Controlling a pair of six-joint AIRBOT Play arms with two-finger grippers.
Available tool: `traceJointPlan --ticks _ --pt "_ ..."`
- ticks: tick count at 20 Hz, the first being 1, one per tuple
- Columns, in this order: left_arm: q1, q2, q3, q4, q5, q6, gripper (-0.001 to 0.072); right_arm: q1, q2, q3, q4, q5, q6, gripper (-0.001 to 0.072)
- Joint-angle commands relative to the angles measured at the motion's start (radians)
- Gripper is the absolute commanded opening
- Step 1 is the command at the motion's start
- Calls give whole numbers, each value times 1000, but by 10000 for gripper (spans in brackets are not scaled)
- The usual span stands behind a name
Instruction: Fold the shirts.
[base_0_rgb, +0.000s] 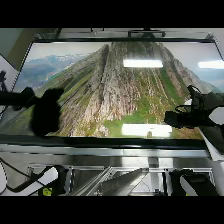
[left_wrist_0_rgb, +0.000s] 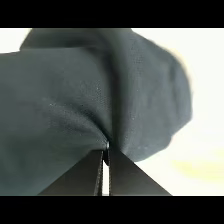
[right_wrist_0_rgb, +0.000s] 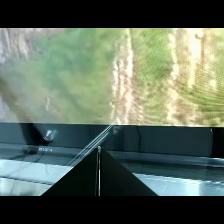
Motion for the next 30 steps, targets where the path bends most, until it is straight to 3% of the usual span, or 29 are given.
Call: traceJointPlan --ticks 1,7,12,13,14,17,18,19,20,24,27,30 --pt "-278 89 39 -174 -2 21 20 1 -7 -1 -1 0 0 17" --pt "-673 32 37 -172 140 29 20 1 -7 -1 -1 0 0 17" --pt "-842 -158 38 -173 209 90 21 1 -13 -1 -5 -7 0 17" --pt "-841 -182 39 -173 201 90 129 1 -21 -1 -5 -8 -2 17" --pt "-826 -193 39 -172 184 89 338 0 -31 0 -5 -9 -12 18" --pt "-700 -164 39 -172 112 99 339 1 -71 0 11 -13 -94 28" --pt "-642 -145 39 -171 80 102 339 1 -85 0 21 -21 -117 148" --pt "-578 -130 39 -171 30 107 339 1 -101 0 40 -48 -152 441" --pt "-517 -120 35 -161 -23 106 339 1 -121 0 77 -96 -205 564" --pt "-362 -75 -153 -120 -8 107 339 0 -257 18 318 -286 -430 563" --pt "-306 -87 -295 -129 185 109 340 1 -430 93 470 -299 -589 565" --pt "-304 -179 -296 -164 355 200 341 2 -637 221 555 -299 -665 565"
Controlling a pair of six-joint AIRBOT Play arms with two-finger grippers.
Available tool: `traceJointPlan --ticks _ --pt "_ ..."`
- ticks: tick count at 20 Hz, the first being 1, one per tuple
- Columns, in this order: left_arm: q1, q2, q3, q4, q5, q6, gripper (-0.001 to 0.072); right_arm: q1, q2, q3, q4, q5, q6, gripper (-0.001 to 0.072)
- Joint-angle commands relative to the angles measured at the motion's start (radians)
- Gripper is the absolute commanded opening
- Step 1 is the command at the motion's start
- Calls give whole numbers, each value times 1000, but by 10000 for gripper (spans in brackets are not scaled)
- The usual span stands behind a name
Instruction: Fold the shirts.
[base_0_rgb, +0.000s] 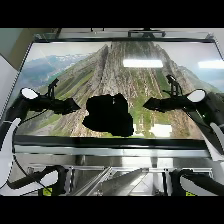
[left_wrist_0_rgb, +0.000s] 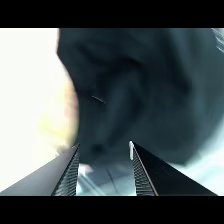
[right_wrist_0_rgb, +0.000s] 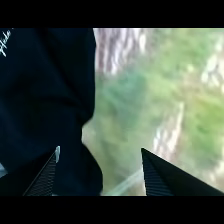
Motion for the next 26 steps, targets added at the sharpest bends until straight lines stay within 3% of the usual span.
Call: traceJointPlan --ticks 1,7,15,16,18,19,20,26 --pt "20 -101 -14 -40 180 83 341 5 -230 139 130 -24 -126 564" --pt "-68 -362 196 -43 148 91 341 84 -534 375 164 -20 -125 564" --pt "-201 -552 389 -43 60 90 340 175 -718 579 229 -20 -117 557" --pt "-204 -554 397 -43 58 90 333 178 -735 600 241 -13 -117 410" --pt "-204 -554 421 -43 42 90 38 179 -760 626 274 18 -119 307" --pt "-203 -553 438 -43 23 90 0 179 -761 632 275 40 -135 66" --pt "-197 -551 461 -44 -2 90 -1 177 -759 642 275 59 -137 18" --pt "-138 -403 636 -44 -101 55 -1 53 -602 782 275 219 -113 17"
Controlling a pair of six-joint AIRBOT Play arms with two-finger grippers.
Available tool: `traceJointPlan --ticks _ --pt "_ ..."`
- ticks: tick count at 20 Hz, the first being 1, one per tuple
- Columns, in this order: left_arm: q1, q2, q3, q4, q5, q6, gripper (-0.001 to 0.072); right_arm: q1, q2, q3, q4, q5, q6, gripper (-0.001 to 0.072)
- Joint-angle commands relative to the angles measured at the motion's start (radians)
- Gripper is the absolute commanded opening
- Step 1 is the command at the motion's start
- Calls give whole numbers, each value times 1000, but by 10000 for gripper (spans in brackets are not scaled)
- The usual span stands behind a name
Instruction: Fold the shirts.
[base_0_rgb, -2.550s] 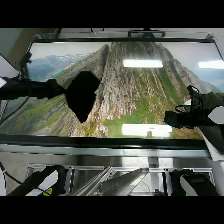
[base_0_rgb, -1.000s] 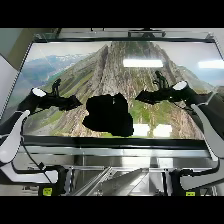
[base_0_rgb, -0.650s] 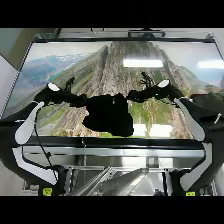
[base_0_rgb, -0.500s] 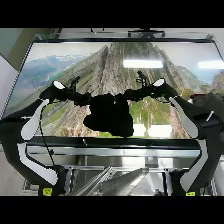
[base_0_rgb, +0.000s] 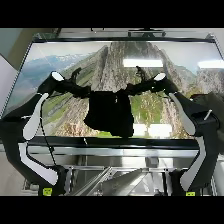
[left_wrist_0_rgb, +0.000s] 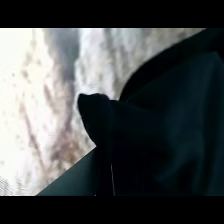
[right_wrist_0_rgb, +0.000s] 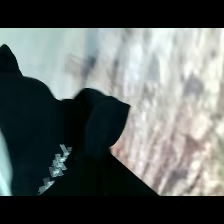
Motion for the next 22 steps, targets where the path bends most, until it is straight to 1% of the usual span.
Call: traceJointPlan --ticks 1,5,8,11,14,15,17,20,22 --pt "42 116 118 -6 -76 -34 -1 -87 133 89 10 113 31 17" --pt "84 345 294 -5 -176 -70 0 -180 428 122 4 180 33 17" --pt "106 526 421 -5 -227 -97 0 -220 692 122 -34 182 13 18" --pt "105 700 527 -6 -219 -105 2 -227 938 122 -86 158 3 18" --pt "51 829 553 5 -180 -105 19 -224 1110 122 -92 120 -23 18" --pt "32 859 530 4 -169 -105 19 -224 1135 122 -96 106 -24 18" --pt "6 897 433 5 -148 -102 19 -224 1125 117 -96 120 -25 18" --pt "2 881 250 13 -135 -94 20 -195 1017 64 -96 162 -19 18" --pt "2 821 156 63 -122 -80 19 -153 909 5 -114 161 -31 18"
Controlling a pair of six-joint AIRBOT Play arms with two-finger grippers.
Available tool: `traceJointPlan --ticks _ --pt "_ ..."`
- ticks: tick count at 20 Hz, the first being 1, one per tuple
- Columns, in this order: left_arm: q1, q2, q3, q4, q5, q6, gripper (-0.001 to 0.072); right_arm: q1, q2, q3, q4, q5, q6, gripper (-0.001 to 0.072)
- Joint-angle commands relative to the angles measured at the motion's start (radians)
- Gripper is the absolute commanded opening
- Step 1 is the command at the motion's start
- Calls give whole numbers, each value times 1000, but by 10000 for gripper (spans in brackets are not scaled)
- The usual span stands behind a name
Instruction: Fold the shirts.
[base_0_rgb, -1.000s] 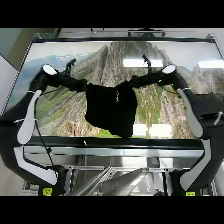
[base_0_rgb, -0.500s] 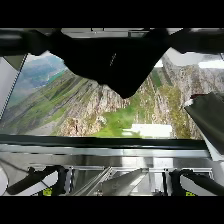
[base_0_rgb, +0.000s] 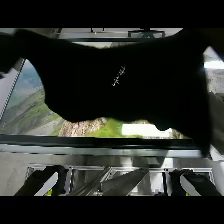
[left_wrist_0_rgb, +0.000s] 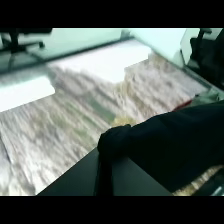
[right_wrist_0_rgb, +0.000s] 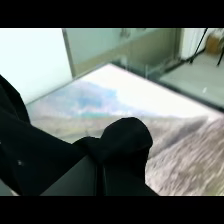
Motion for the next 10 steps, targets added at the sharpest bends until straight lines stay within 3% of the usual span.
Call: traceJointPlan --ticks 1,5,10 --pt "-7 -79 -168 67 40 38 20 63 -158 -85 -37 8 -38 18" --pt "-7 -324 -295 89 151 149 20 137 -459 -130 -138 -113 -77 18" --pt "79 -694 -243 86 250 199 18 166 -788 -129 -98 -442 -81 21"
